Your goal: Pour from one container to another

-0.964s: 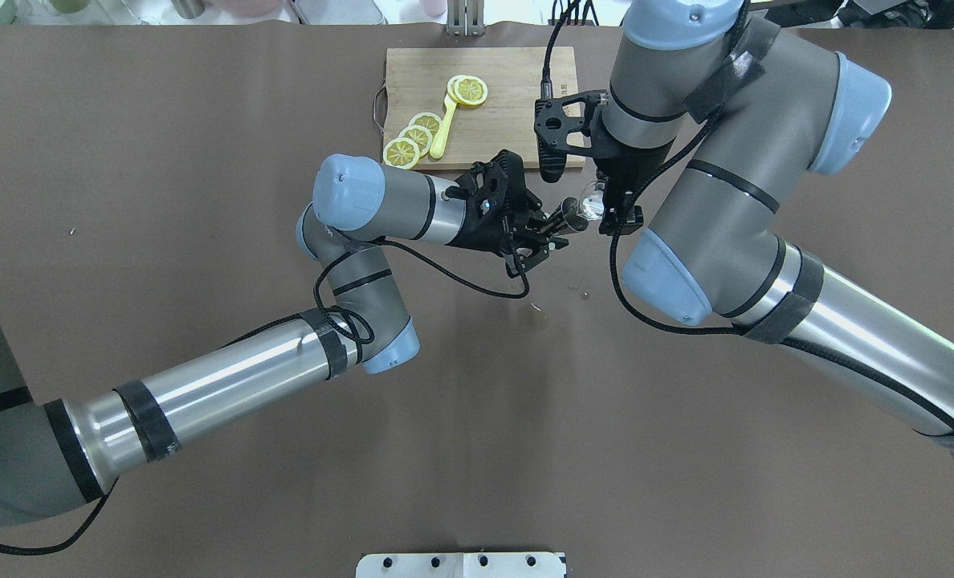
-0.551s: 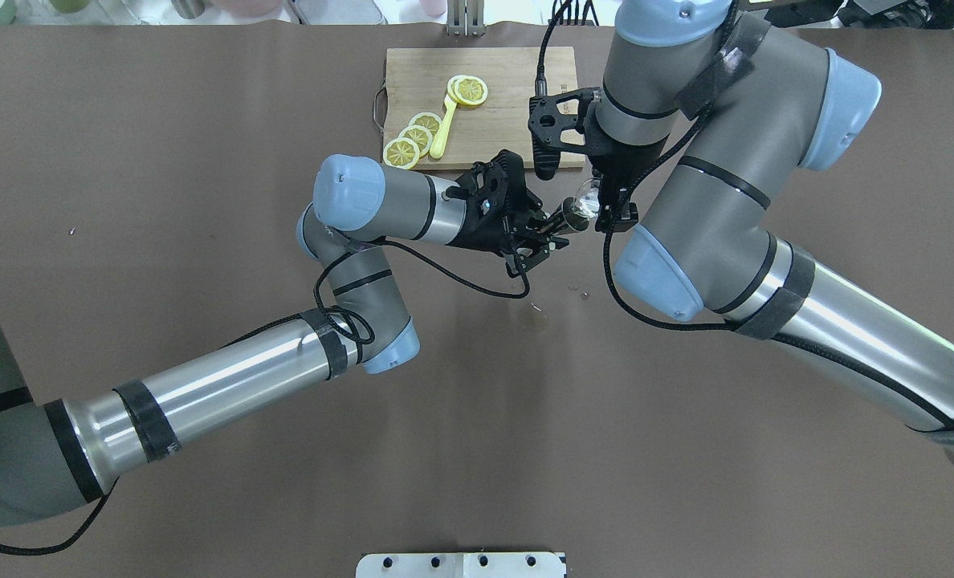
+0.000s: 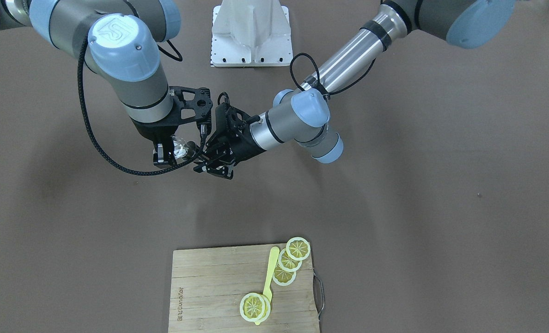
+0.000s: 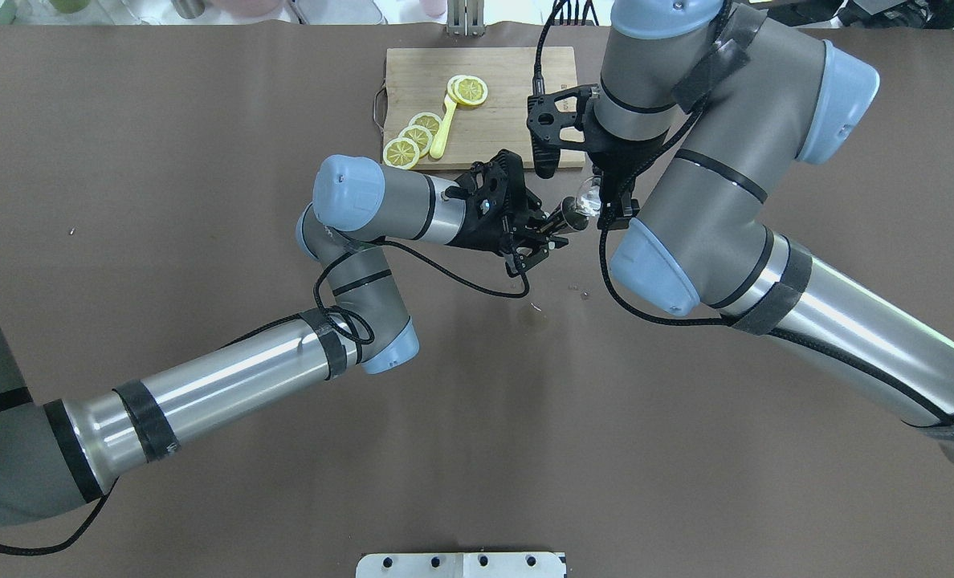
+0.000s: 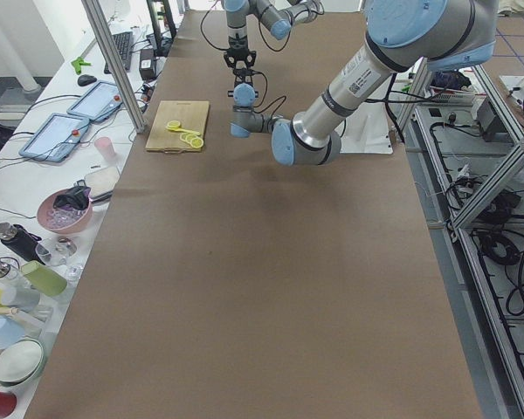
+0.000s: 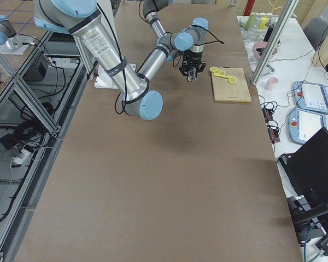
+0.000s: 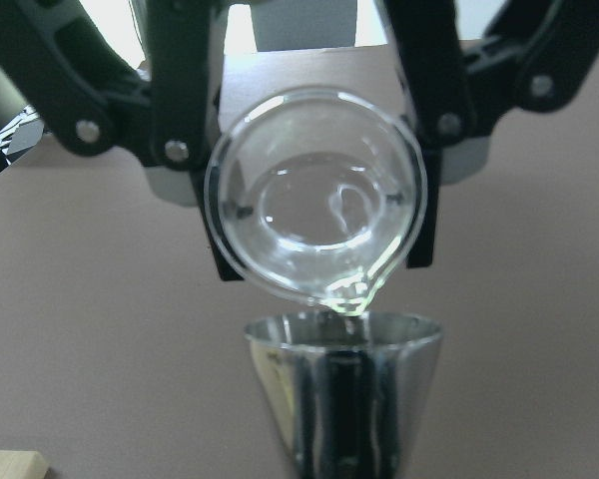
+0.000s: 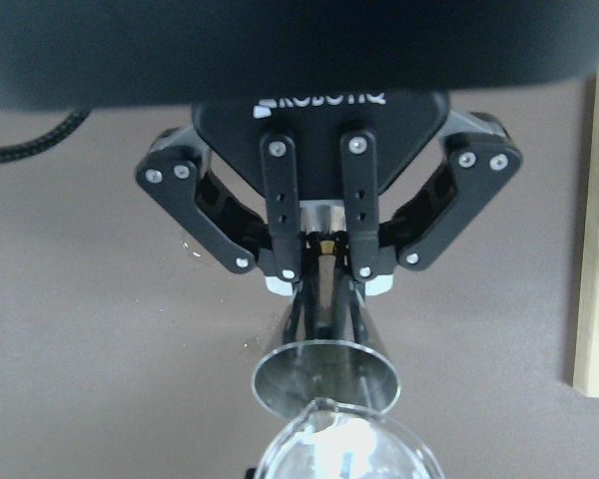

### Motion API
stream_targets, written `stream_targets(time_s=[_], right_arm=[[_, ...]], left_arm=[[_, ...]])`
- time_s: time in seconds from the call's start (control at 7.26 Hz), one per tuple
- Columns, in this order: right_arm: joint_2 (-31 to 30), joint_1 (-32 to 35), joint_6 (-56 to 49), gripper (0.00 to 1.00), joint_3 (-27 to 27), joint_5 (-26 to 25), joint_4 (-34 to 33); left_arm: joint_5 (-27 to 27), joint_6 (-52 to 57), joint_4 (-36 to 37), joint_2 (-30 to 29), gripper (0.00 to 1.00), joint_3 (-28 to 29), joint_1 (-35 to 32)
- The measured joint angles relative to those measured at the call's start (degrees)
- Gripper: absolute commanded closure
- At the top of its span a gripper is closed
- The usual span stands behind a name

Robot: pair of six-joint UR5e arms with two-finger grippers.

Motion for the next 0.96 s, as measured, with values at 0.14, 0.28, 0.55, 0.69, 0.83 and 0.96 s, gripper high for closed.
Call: stream_targets(time_s=[0.14, 0.28, 0.55, 0.69, 0.83, 0.96], right_arm=[[-0.6, 0.4, 0.4, 1.00, 1.2, 0.1, 0.1], [-1.4, 0.7, 1.0, 1.00, 2.4, 0.1, 0.6], [-4.9, 0.9, 5.0, 1.00, 5.1, 0.0, 5.7], [-8.1, 1.1, 7.6, 1.00, 7.1, 0.1, 10.2], [-10.7, 1.8, 9.2, 1.00, 9.0, 0.3, 13.4], [-12.5, 3.1, 9.9, 1.00, 10.4, 0.6, 14.8]], left_arm=[[0.0, 0.0, 0.0, 0.0, 1.00, 0.0, 0.0], [0.0, 0.0, 0.0, 0.0, 1.00, 0.0, 0.0], [0.2, 0.0, 0.0, -0.1, 1.00, 0.0, 0.0], [0.7, 0.0, 0.0, -0.2, 1.00, -0.2, 0.0], [1.2, -0.2, 0.0, -0.2, 1.00, -0.6, 0.0], [1.5, -0.5, 0.0, -0.2, 1.00, -1.3, 0.0]])
